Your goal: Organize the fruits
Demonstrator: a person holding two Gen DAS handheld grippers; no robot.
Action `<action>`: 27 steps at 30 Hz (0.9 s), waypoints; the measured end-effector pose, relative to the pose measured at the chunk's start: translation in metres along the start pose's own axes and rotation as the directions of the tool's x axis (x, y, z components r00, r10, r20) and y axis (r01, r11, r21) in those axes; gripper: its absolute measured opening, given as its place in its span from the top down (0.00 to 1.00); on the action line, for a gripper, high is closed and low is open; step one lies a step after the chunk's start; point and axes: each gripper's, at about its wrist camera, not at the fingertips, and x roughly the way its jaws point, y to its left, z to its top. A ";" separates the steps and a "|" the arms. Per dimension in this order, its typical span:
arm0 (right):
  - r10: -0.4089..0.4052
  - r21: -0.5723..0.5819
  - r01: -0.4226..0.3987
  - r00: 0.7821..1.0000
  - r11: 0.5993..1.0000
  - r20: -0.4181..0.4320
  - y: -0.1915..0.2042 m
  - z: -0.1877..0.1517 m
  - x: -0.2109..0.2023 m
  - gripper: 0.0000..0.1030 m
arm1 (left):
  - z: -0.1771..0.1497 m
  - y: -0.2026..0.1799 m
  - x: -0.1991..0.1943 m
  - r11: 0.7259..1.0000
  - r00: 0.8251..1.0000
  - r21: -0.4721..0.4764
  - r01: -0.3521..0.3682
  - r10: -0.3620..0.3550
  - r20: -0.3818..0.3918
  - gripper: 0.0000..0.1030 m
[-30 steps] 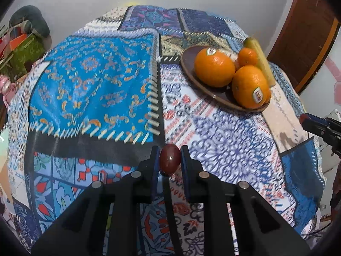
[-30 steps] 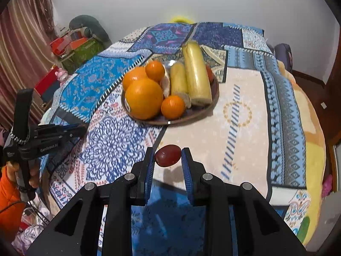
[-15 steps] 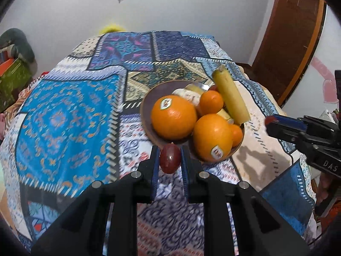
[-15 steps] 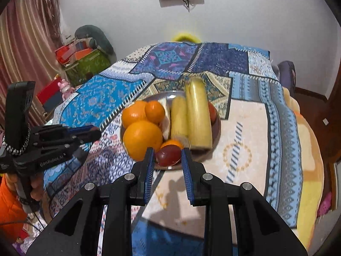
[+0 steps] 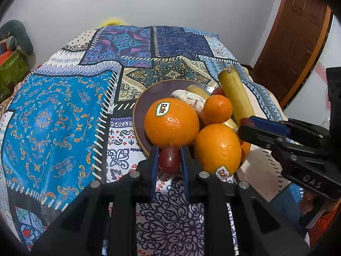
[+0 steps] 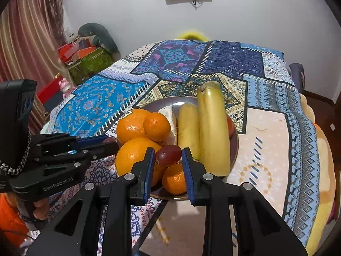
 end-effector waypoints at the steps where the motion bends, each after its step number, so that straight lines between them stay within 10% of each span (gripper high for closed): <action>1: -0.002 -0.001 0.002 1.000 1.000 -0.001 0.000 0.000 0.001 0.76 | 0.000 0.000 0.000 1.000 1.000 0.001 0.007 -0.007 0.000 0.82; 18: -0.037 0.025 0.035 0.997 0.999 0.066 -0.001 0.007 -0.031 0.72 | 0.005 -0.007 -0.060 1.000 0.994 0.014 -0.019 0.017 0.107 0.81; 27: -0.096 0.004 0.098 0.961 0.995 0.260 0.026 0.016 -0.130 0.72 | 0.005 -0.040 -0.165 0.996 0.949 0.060 -0.068 0.046 0.312 0.81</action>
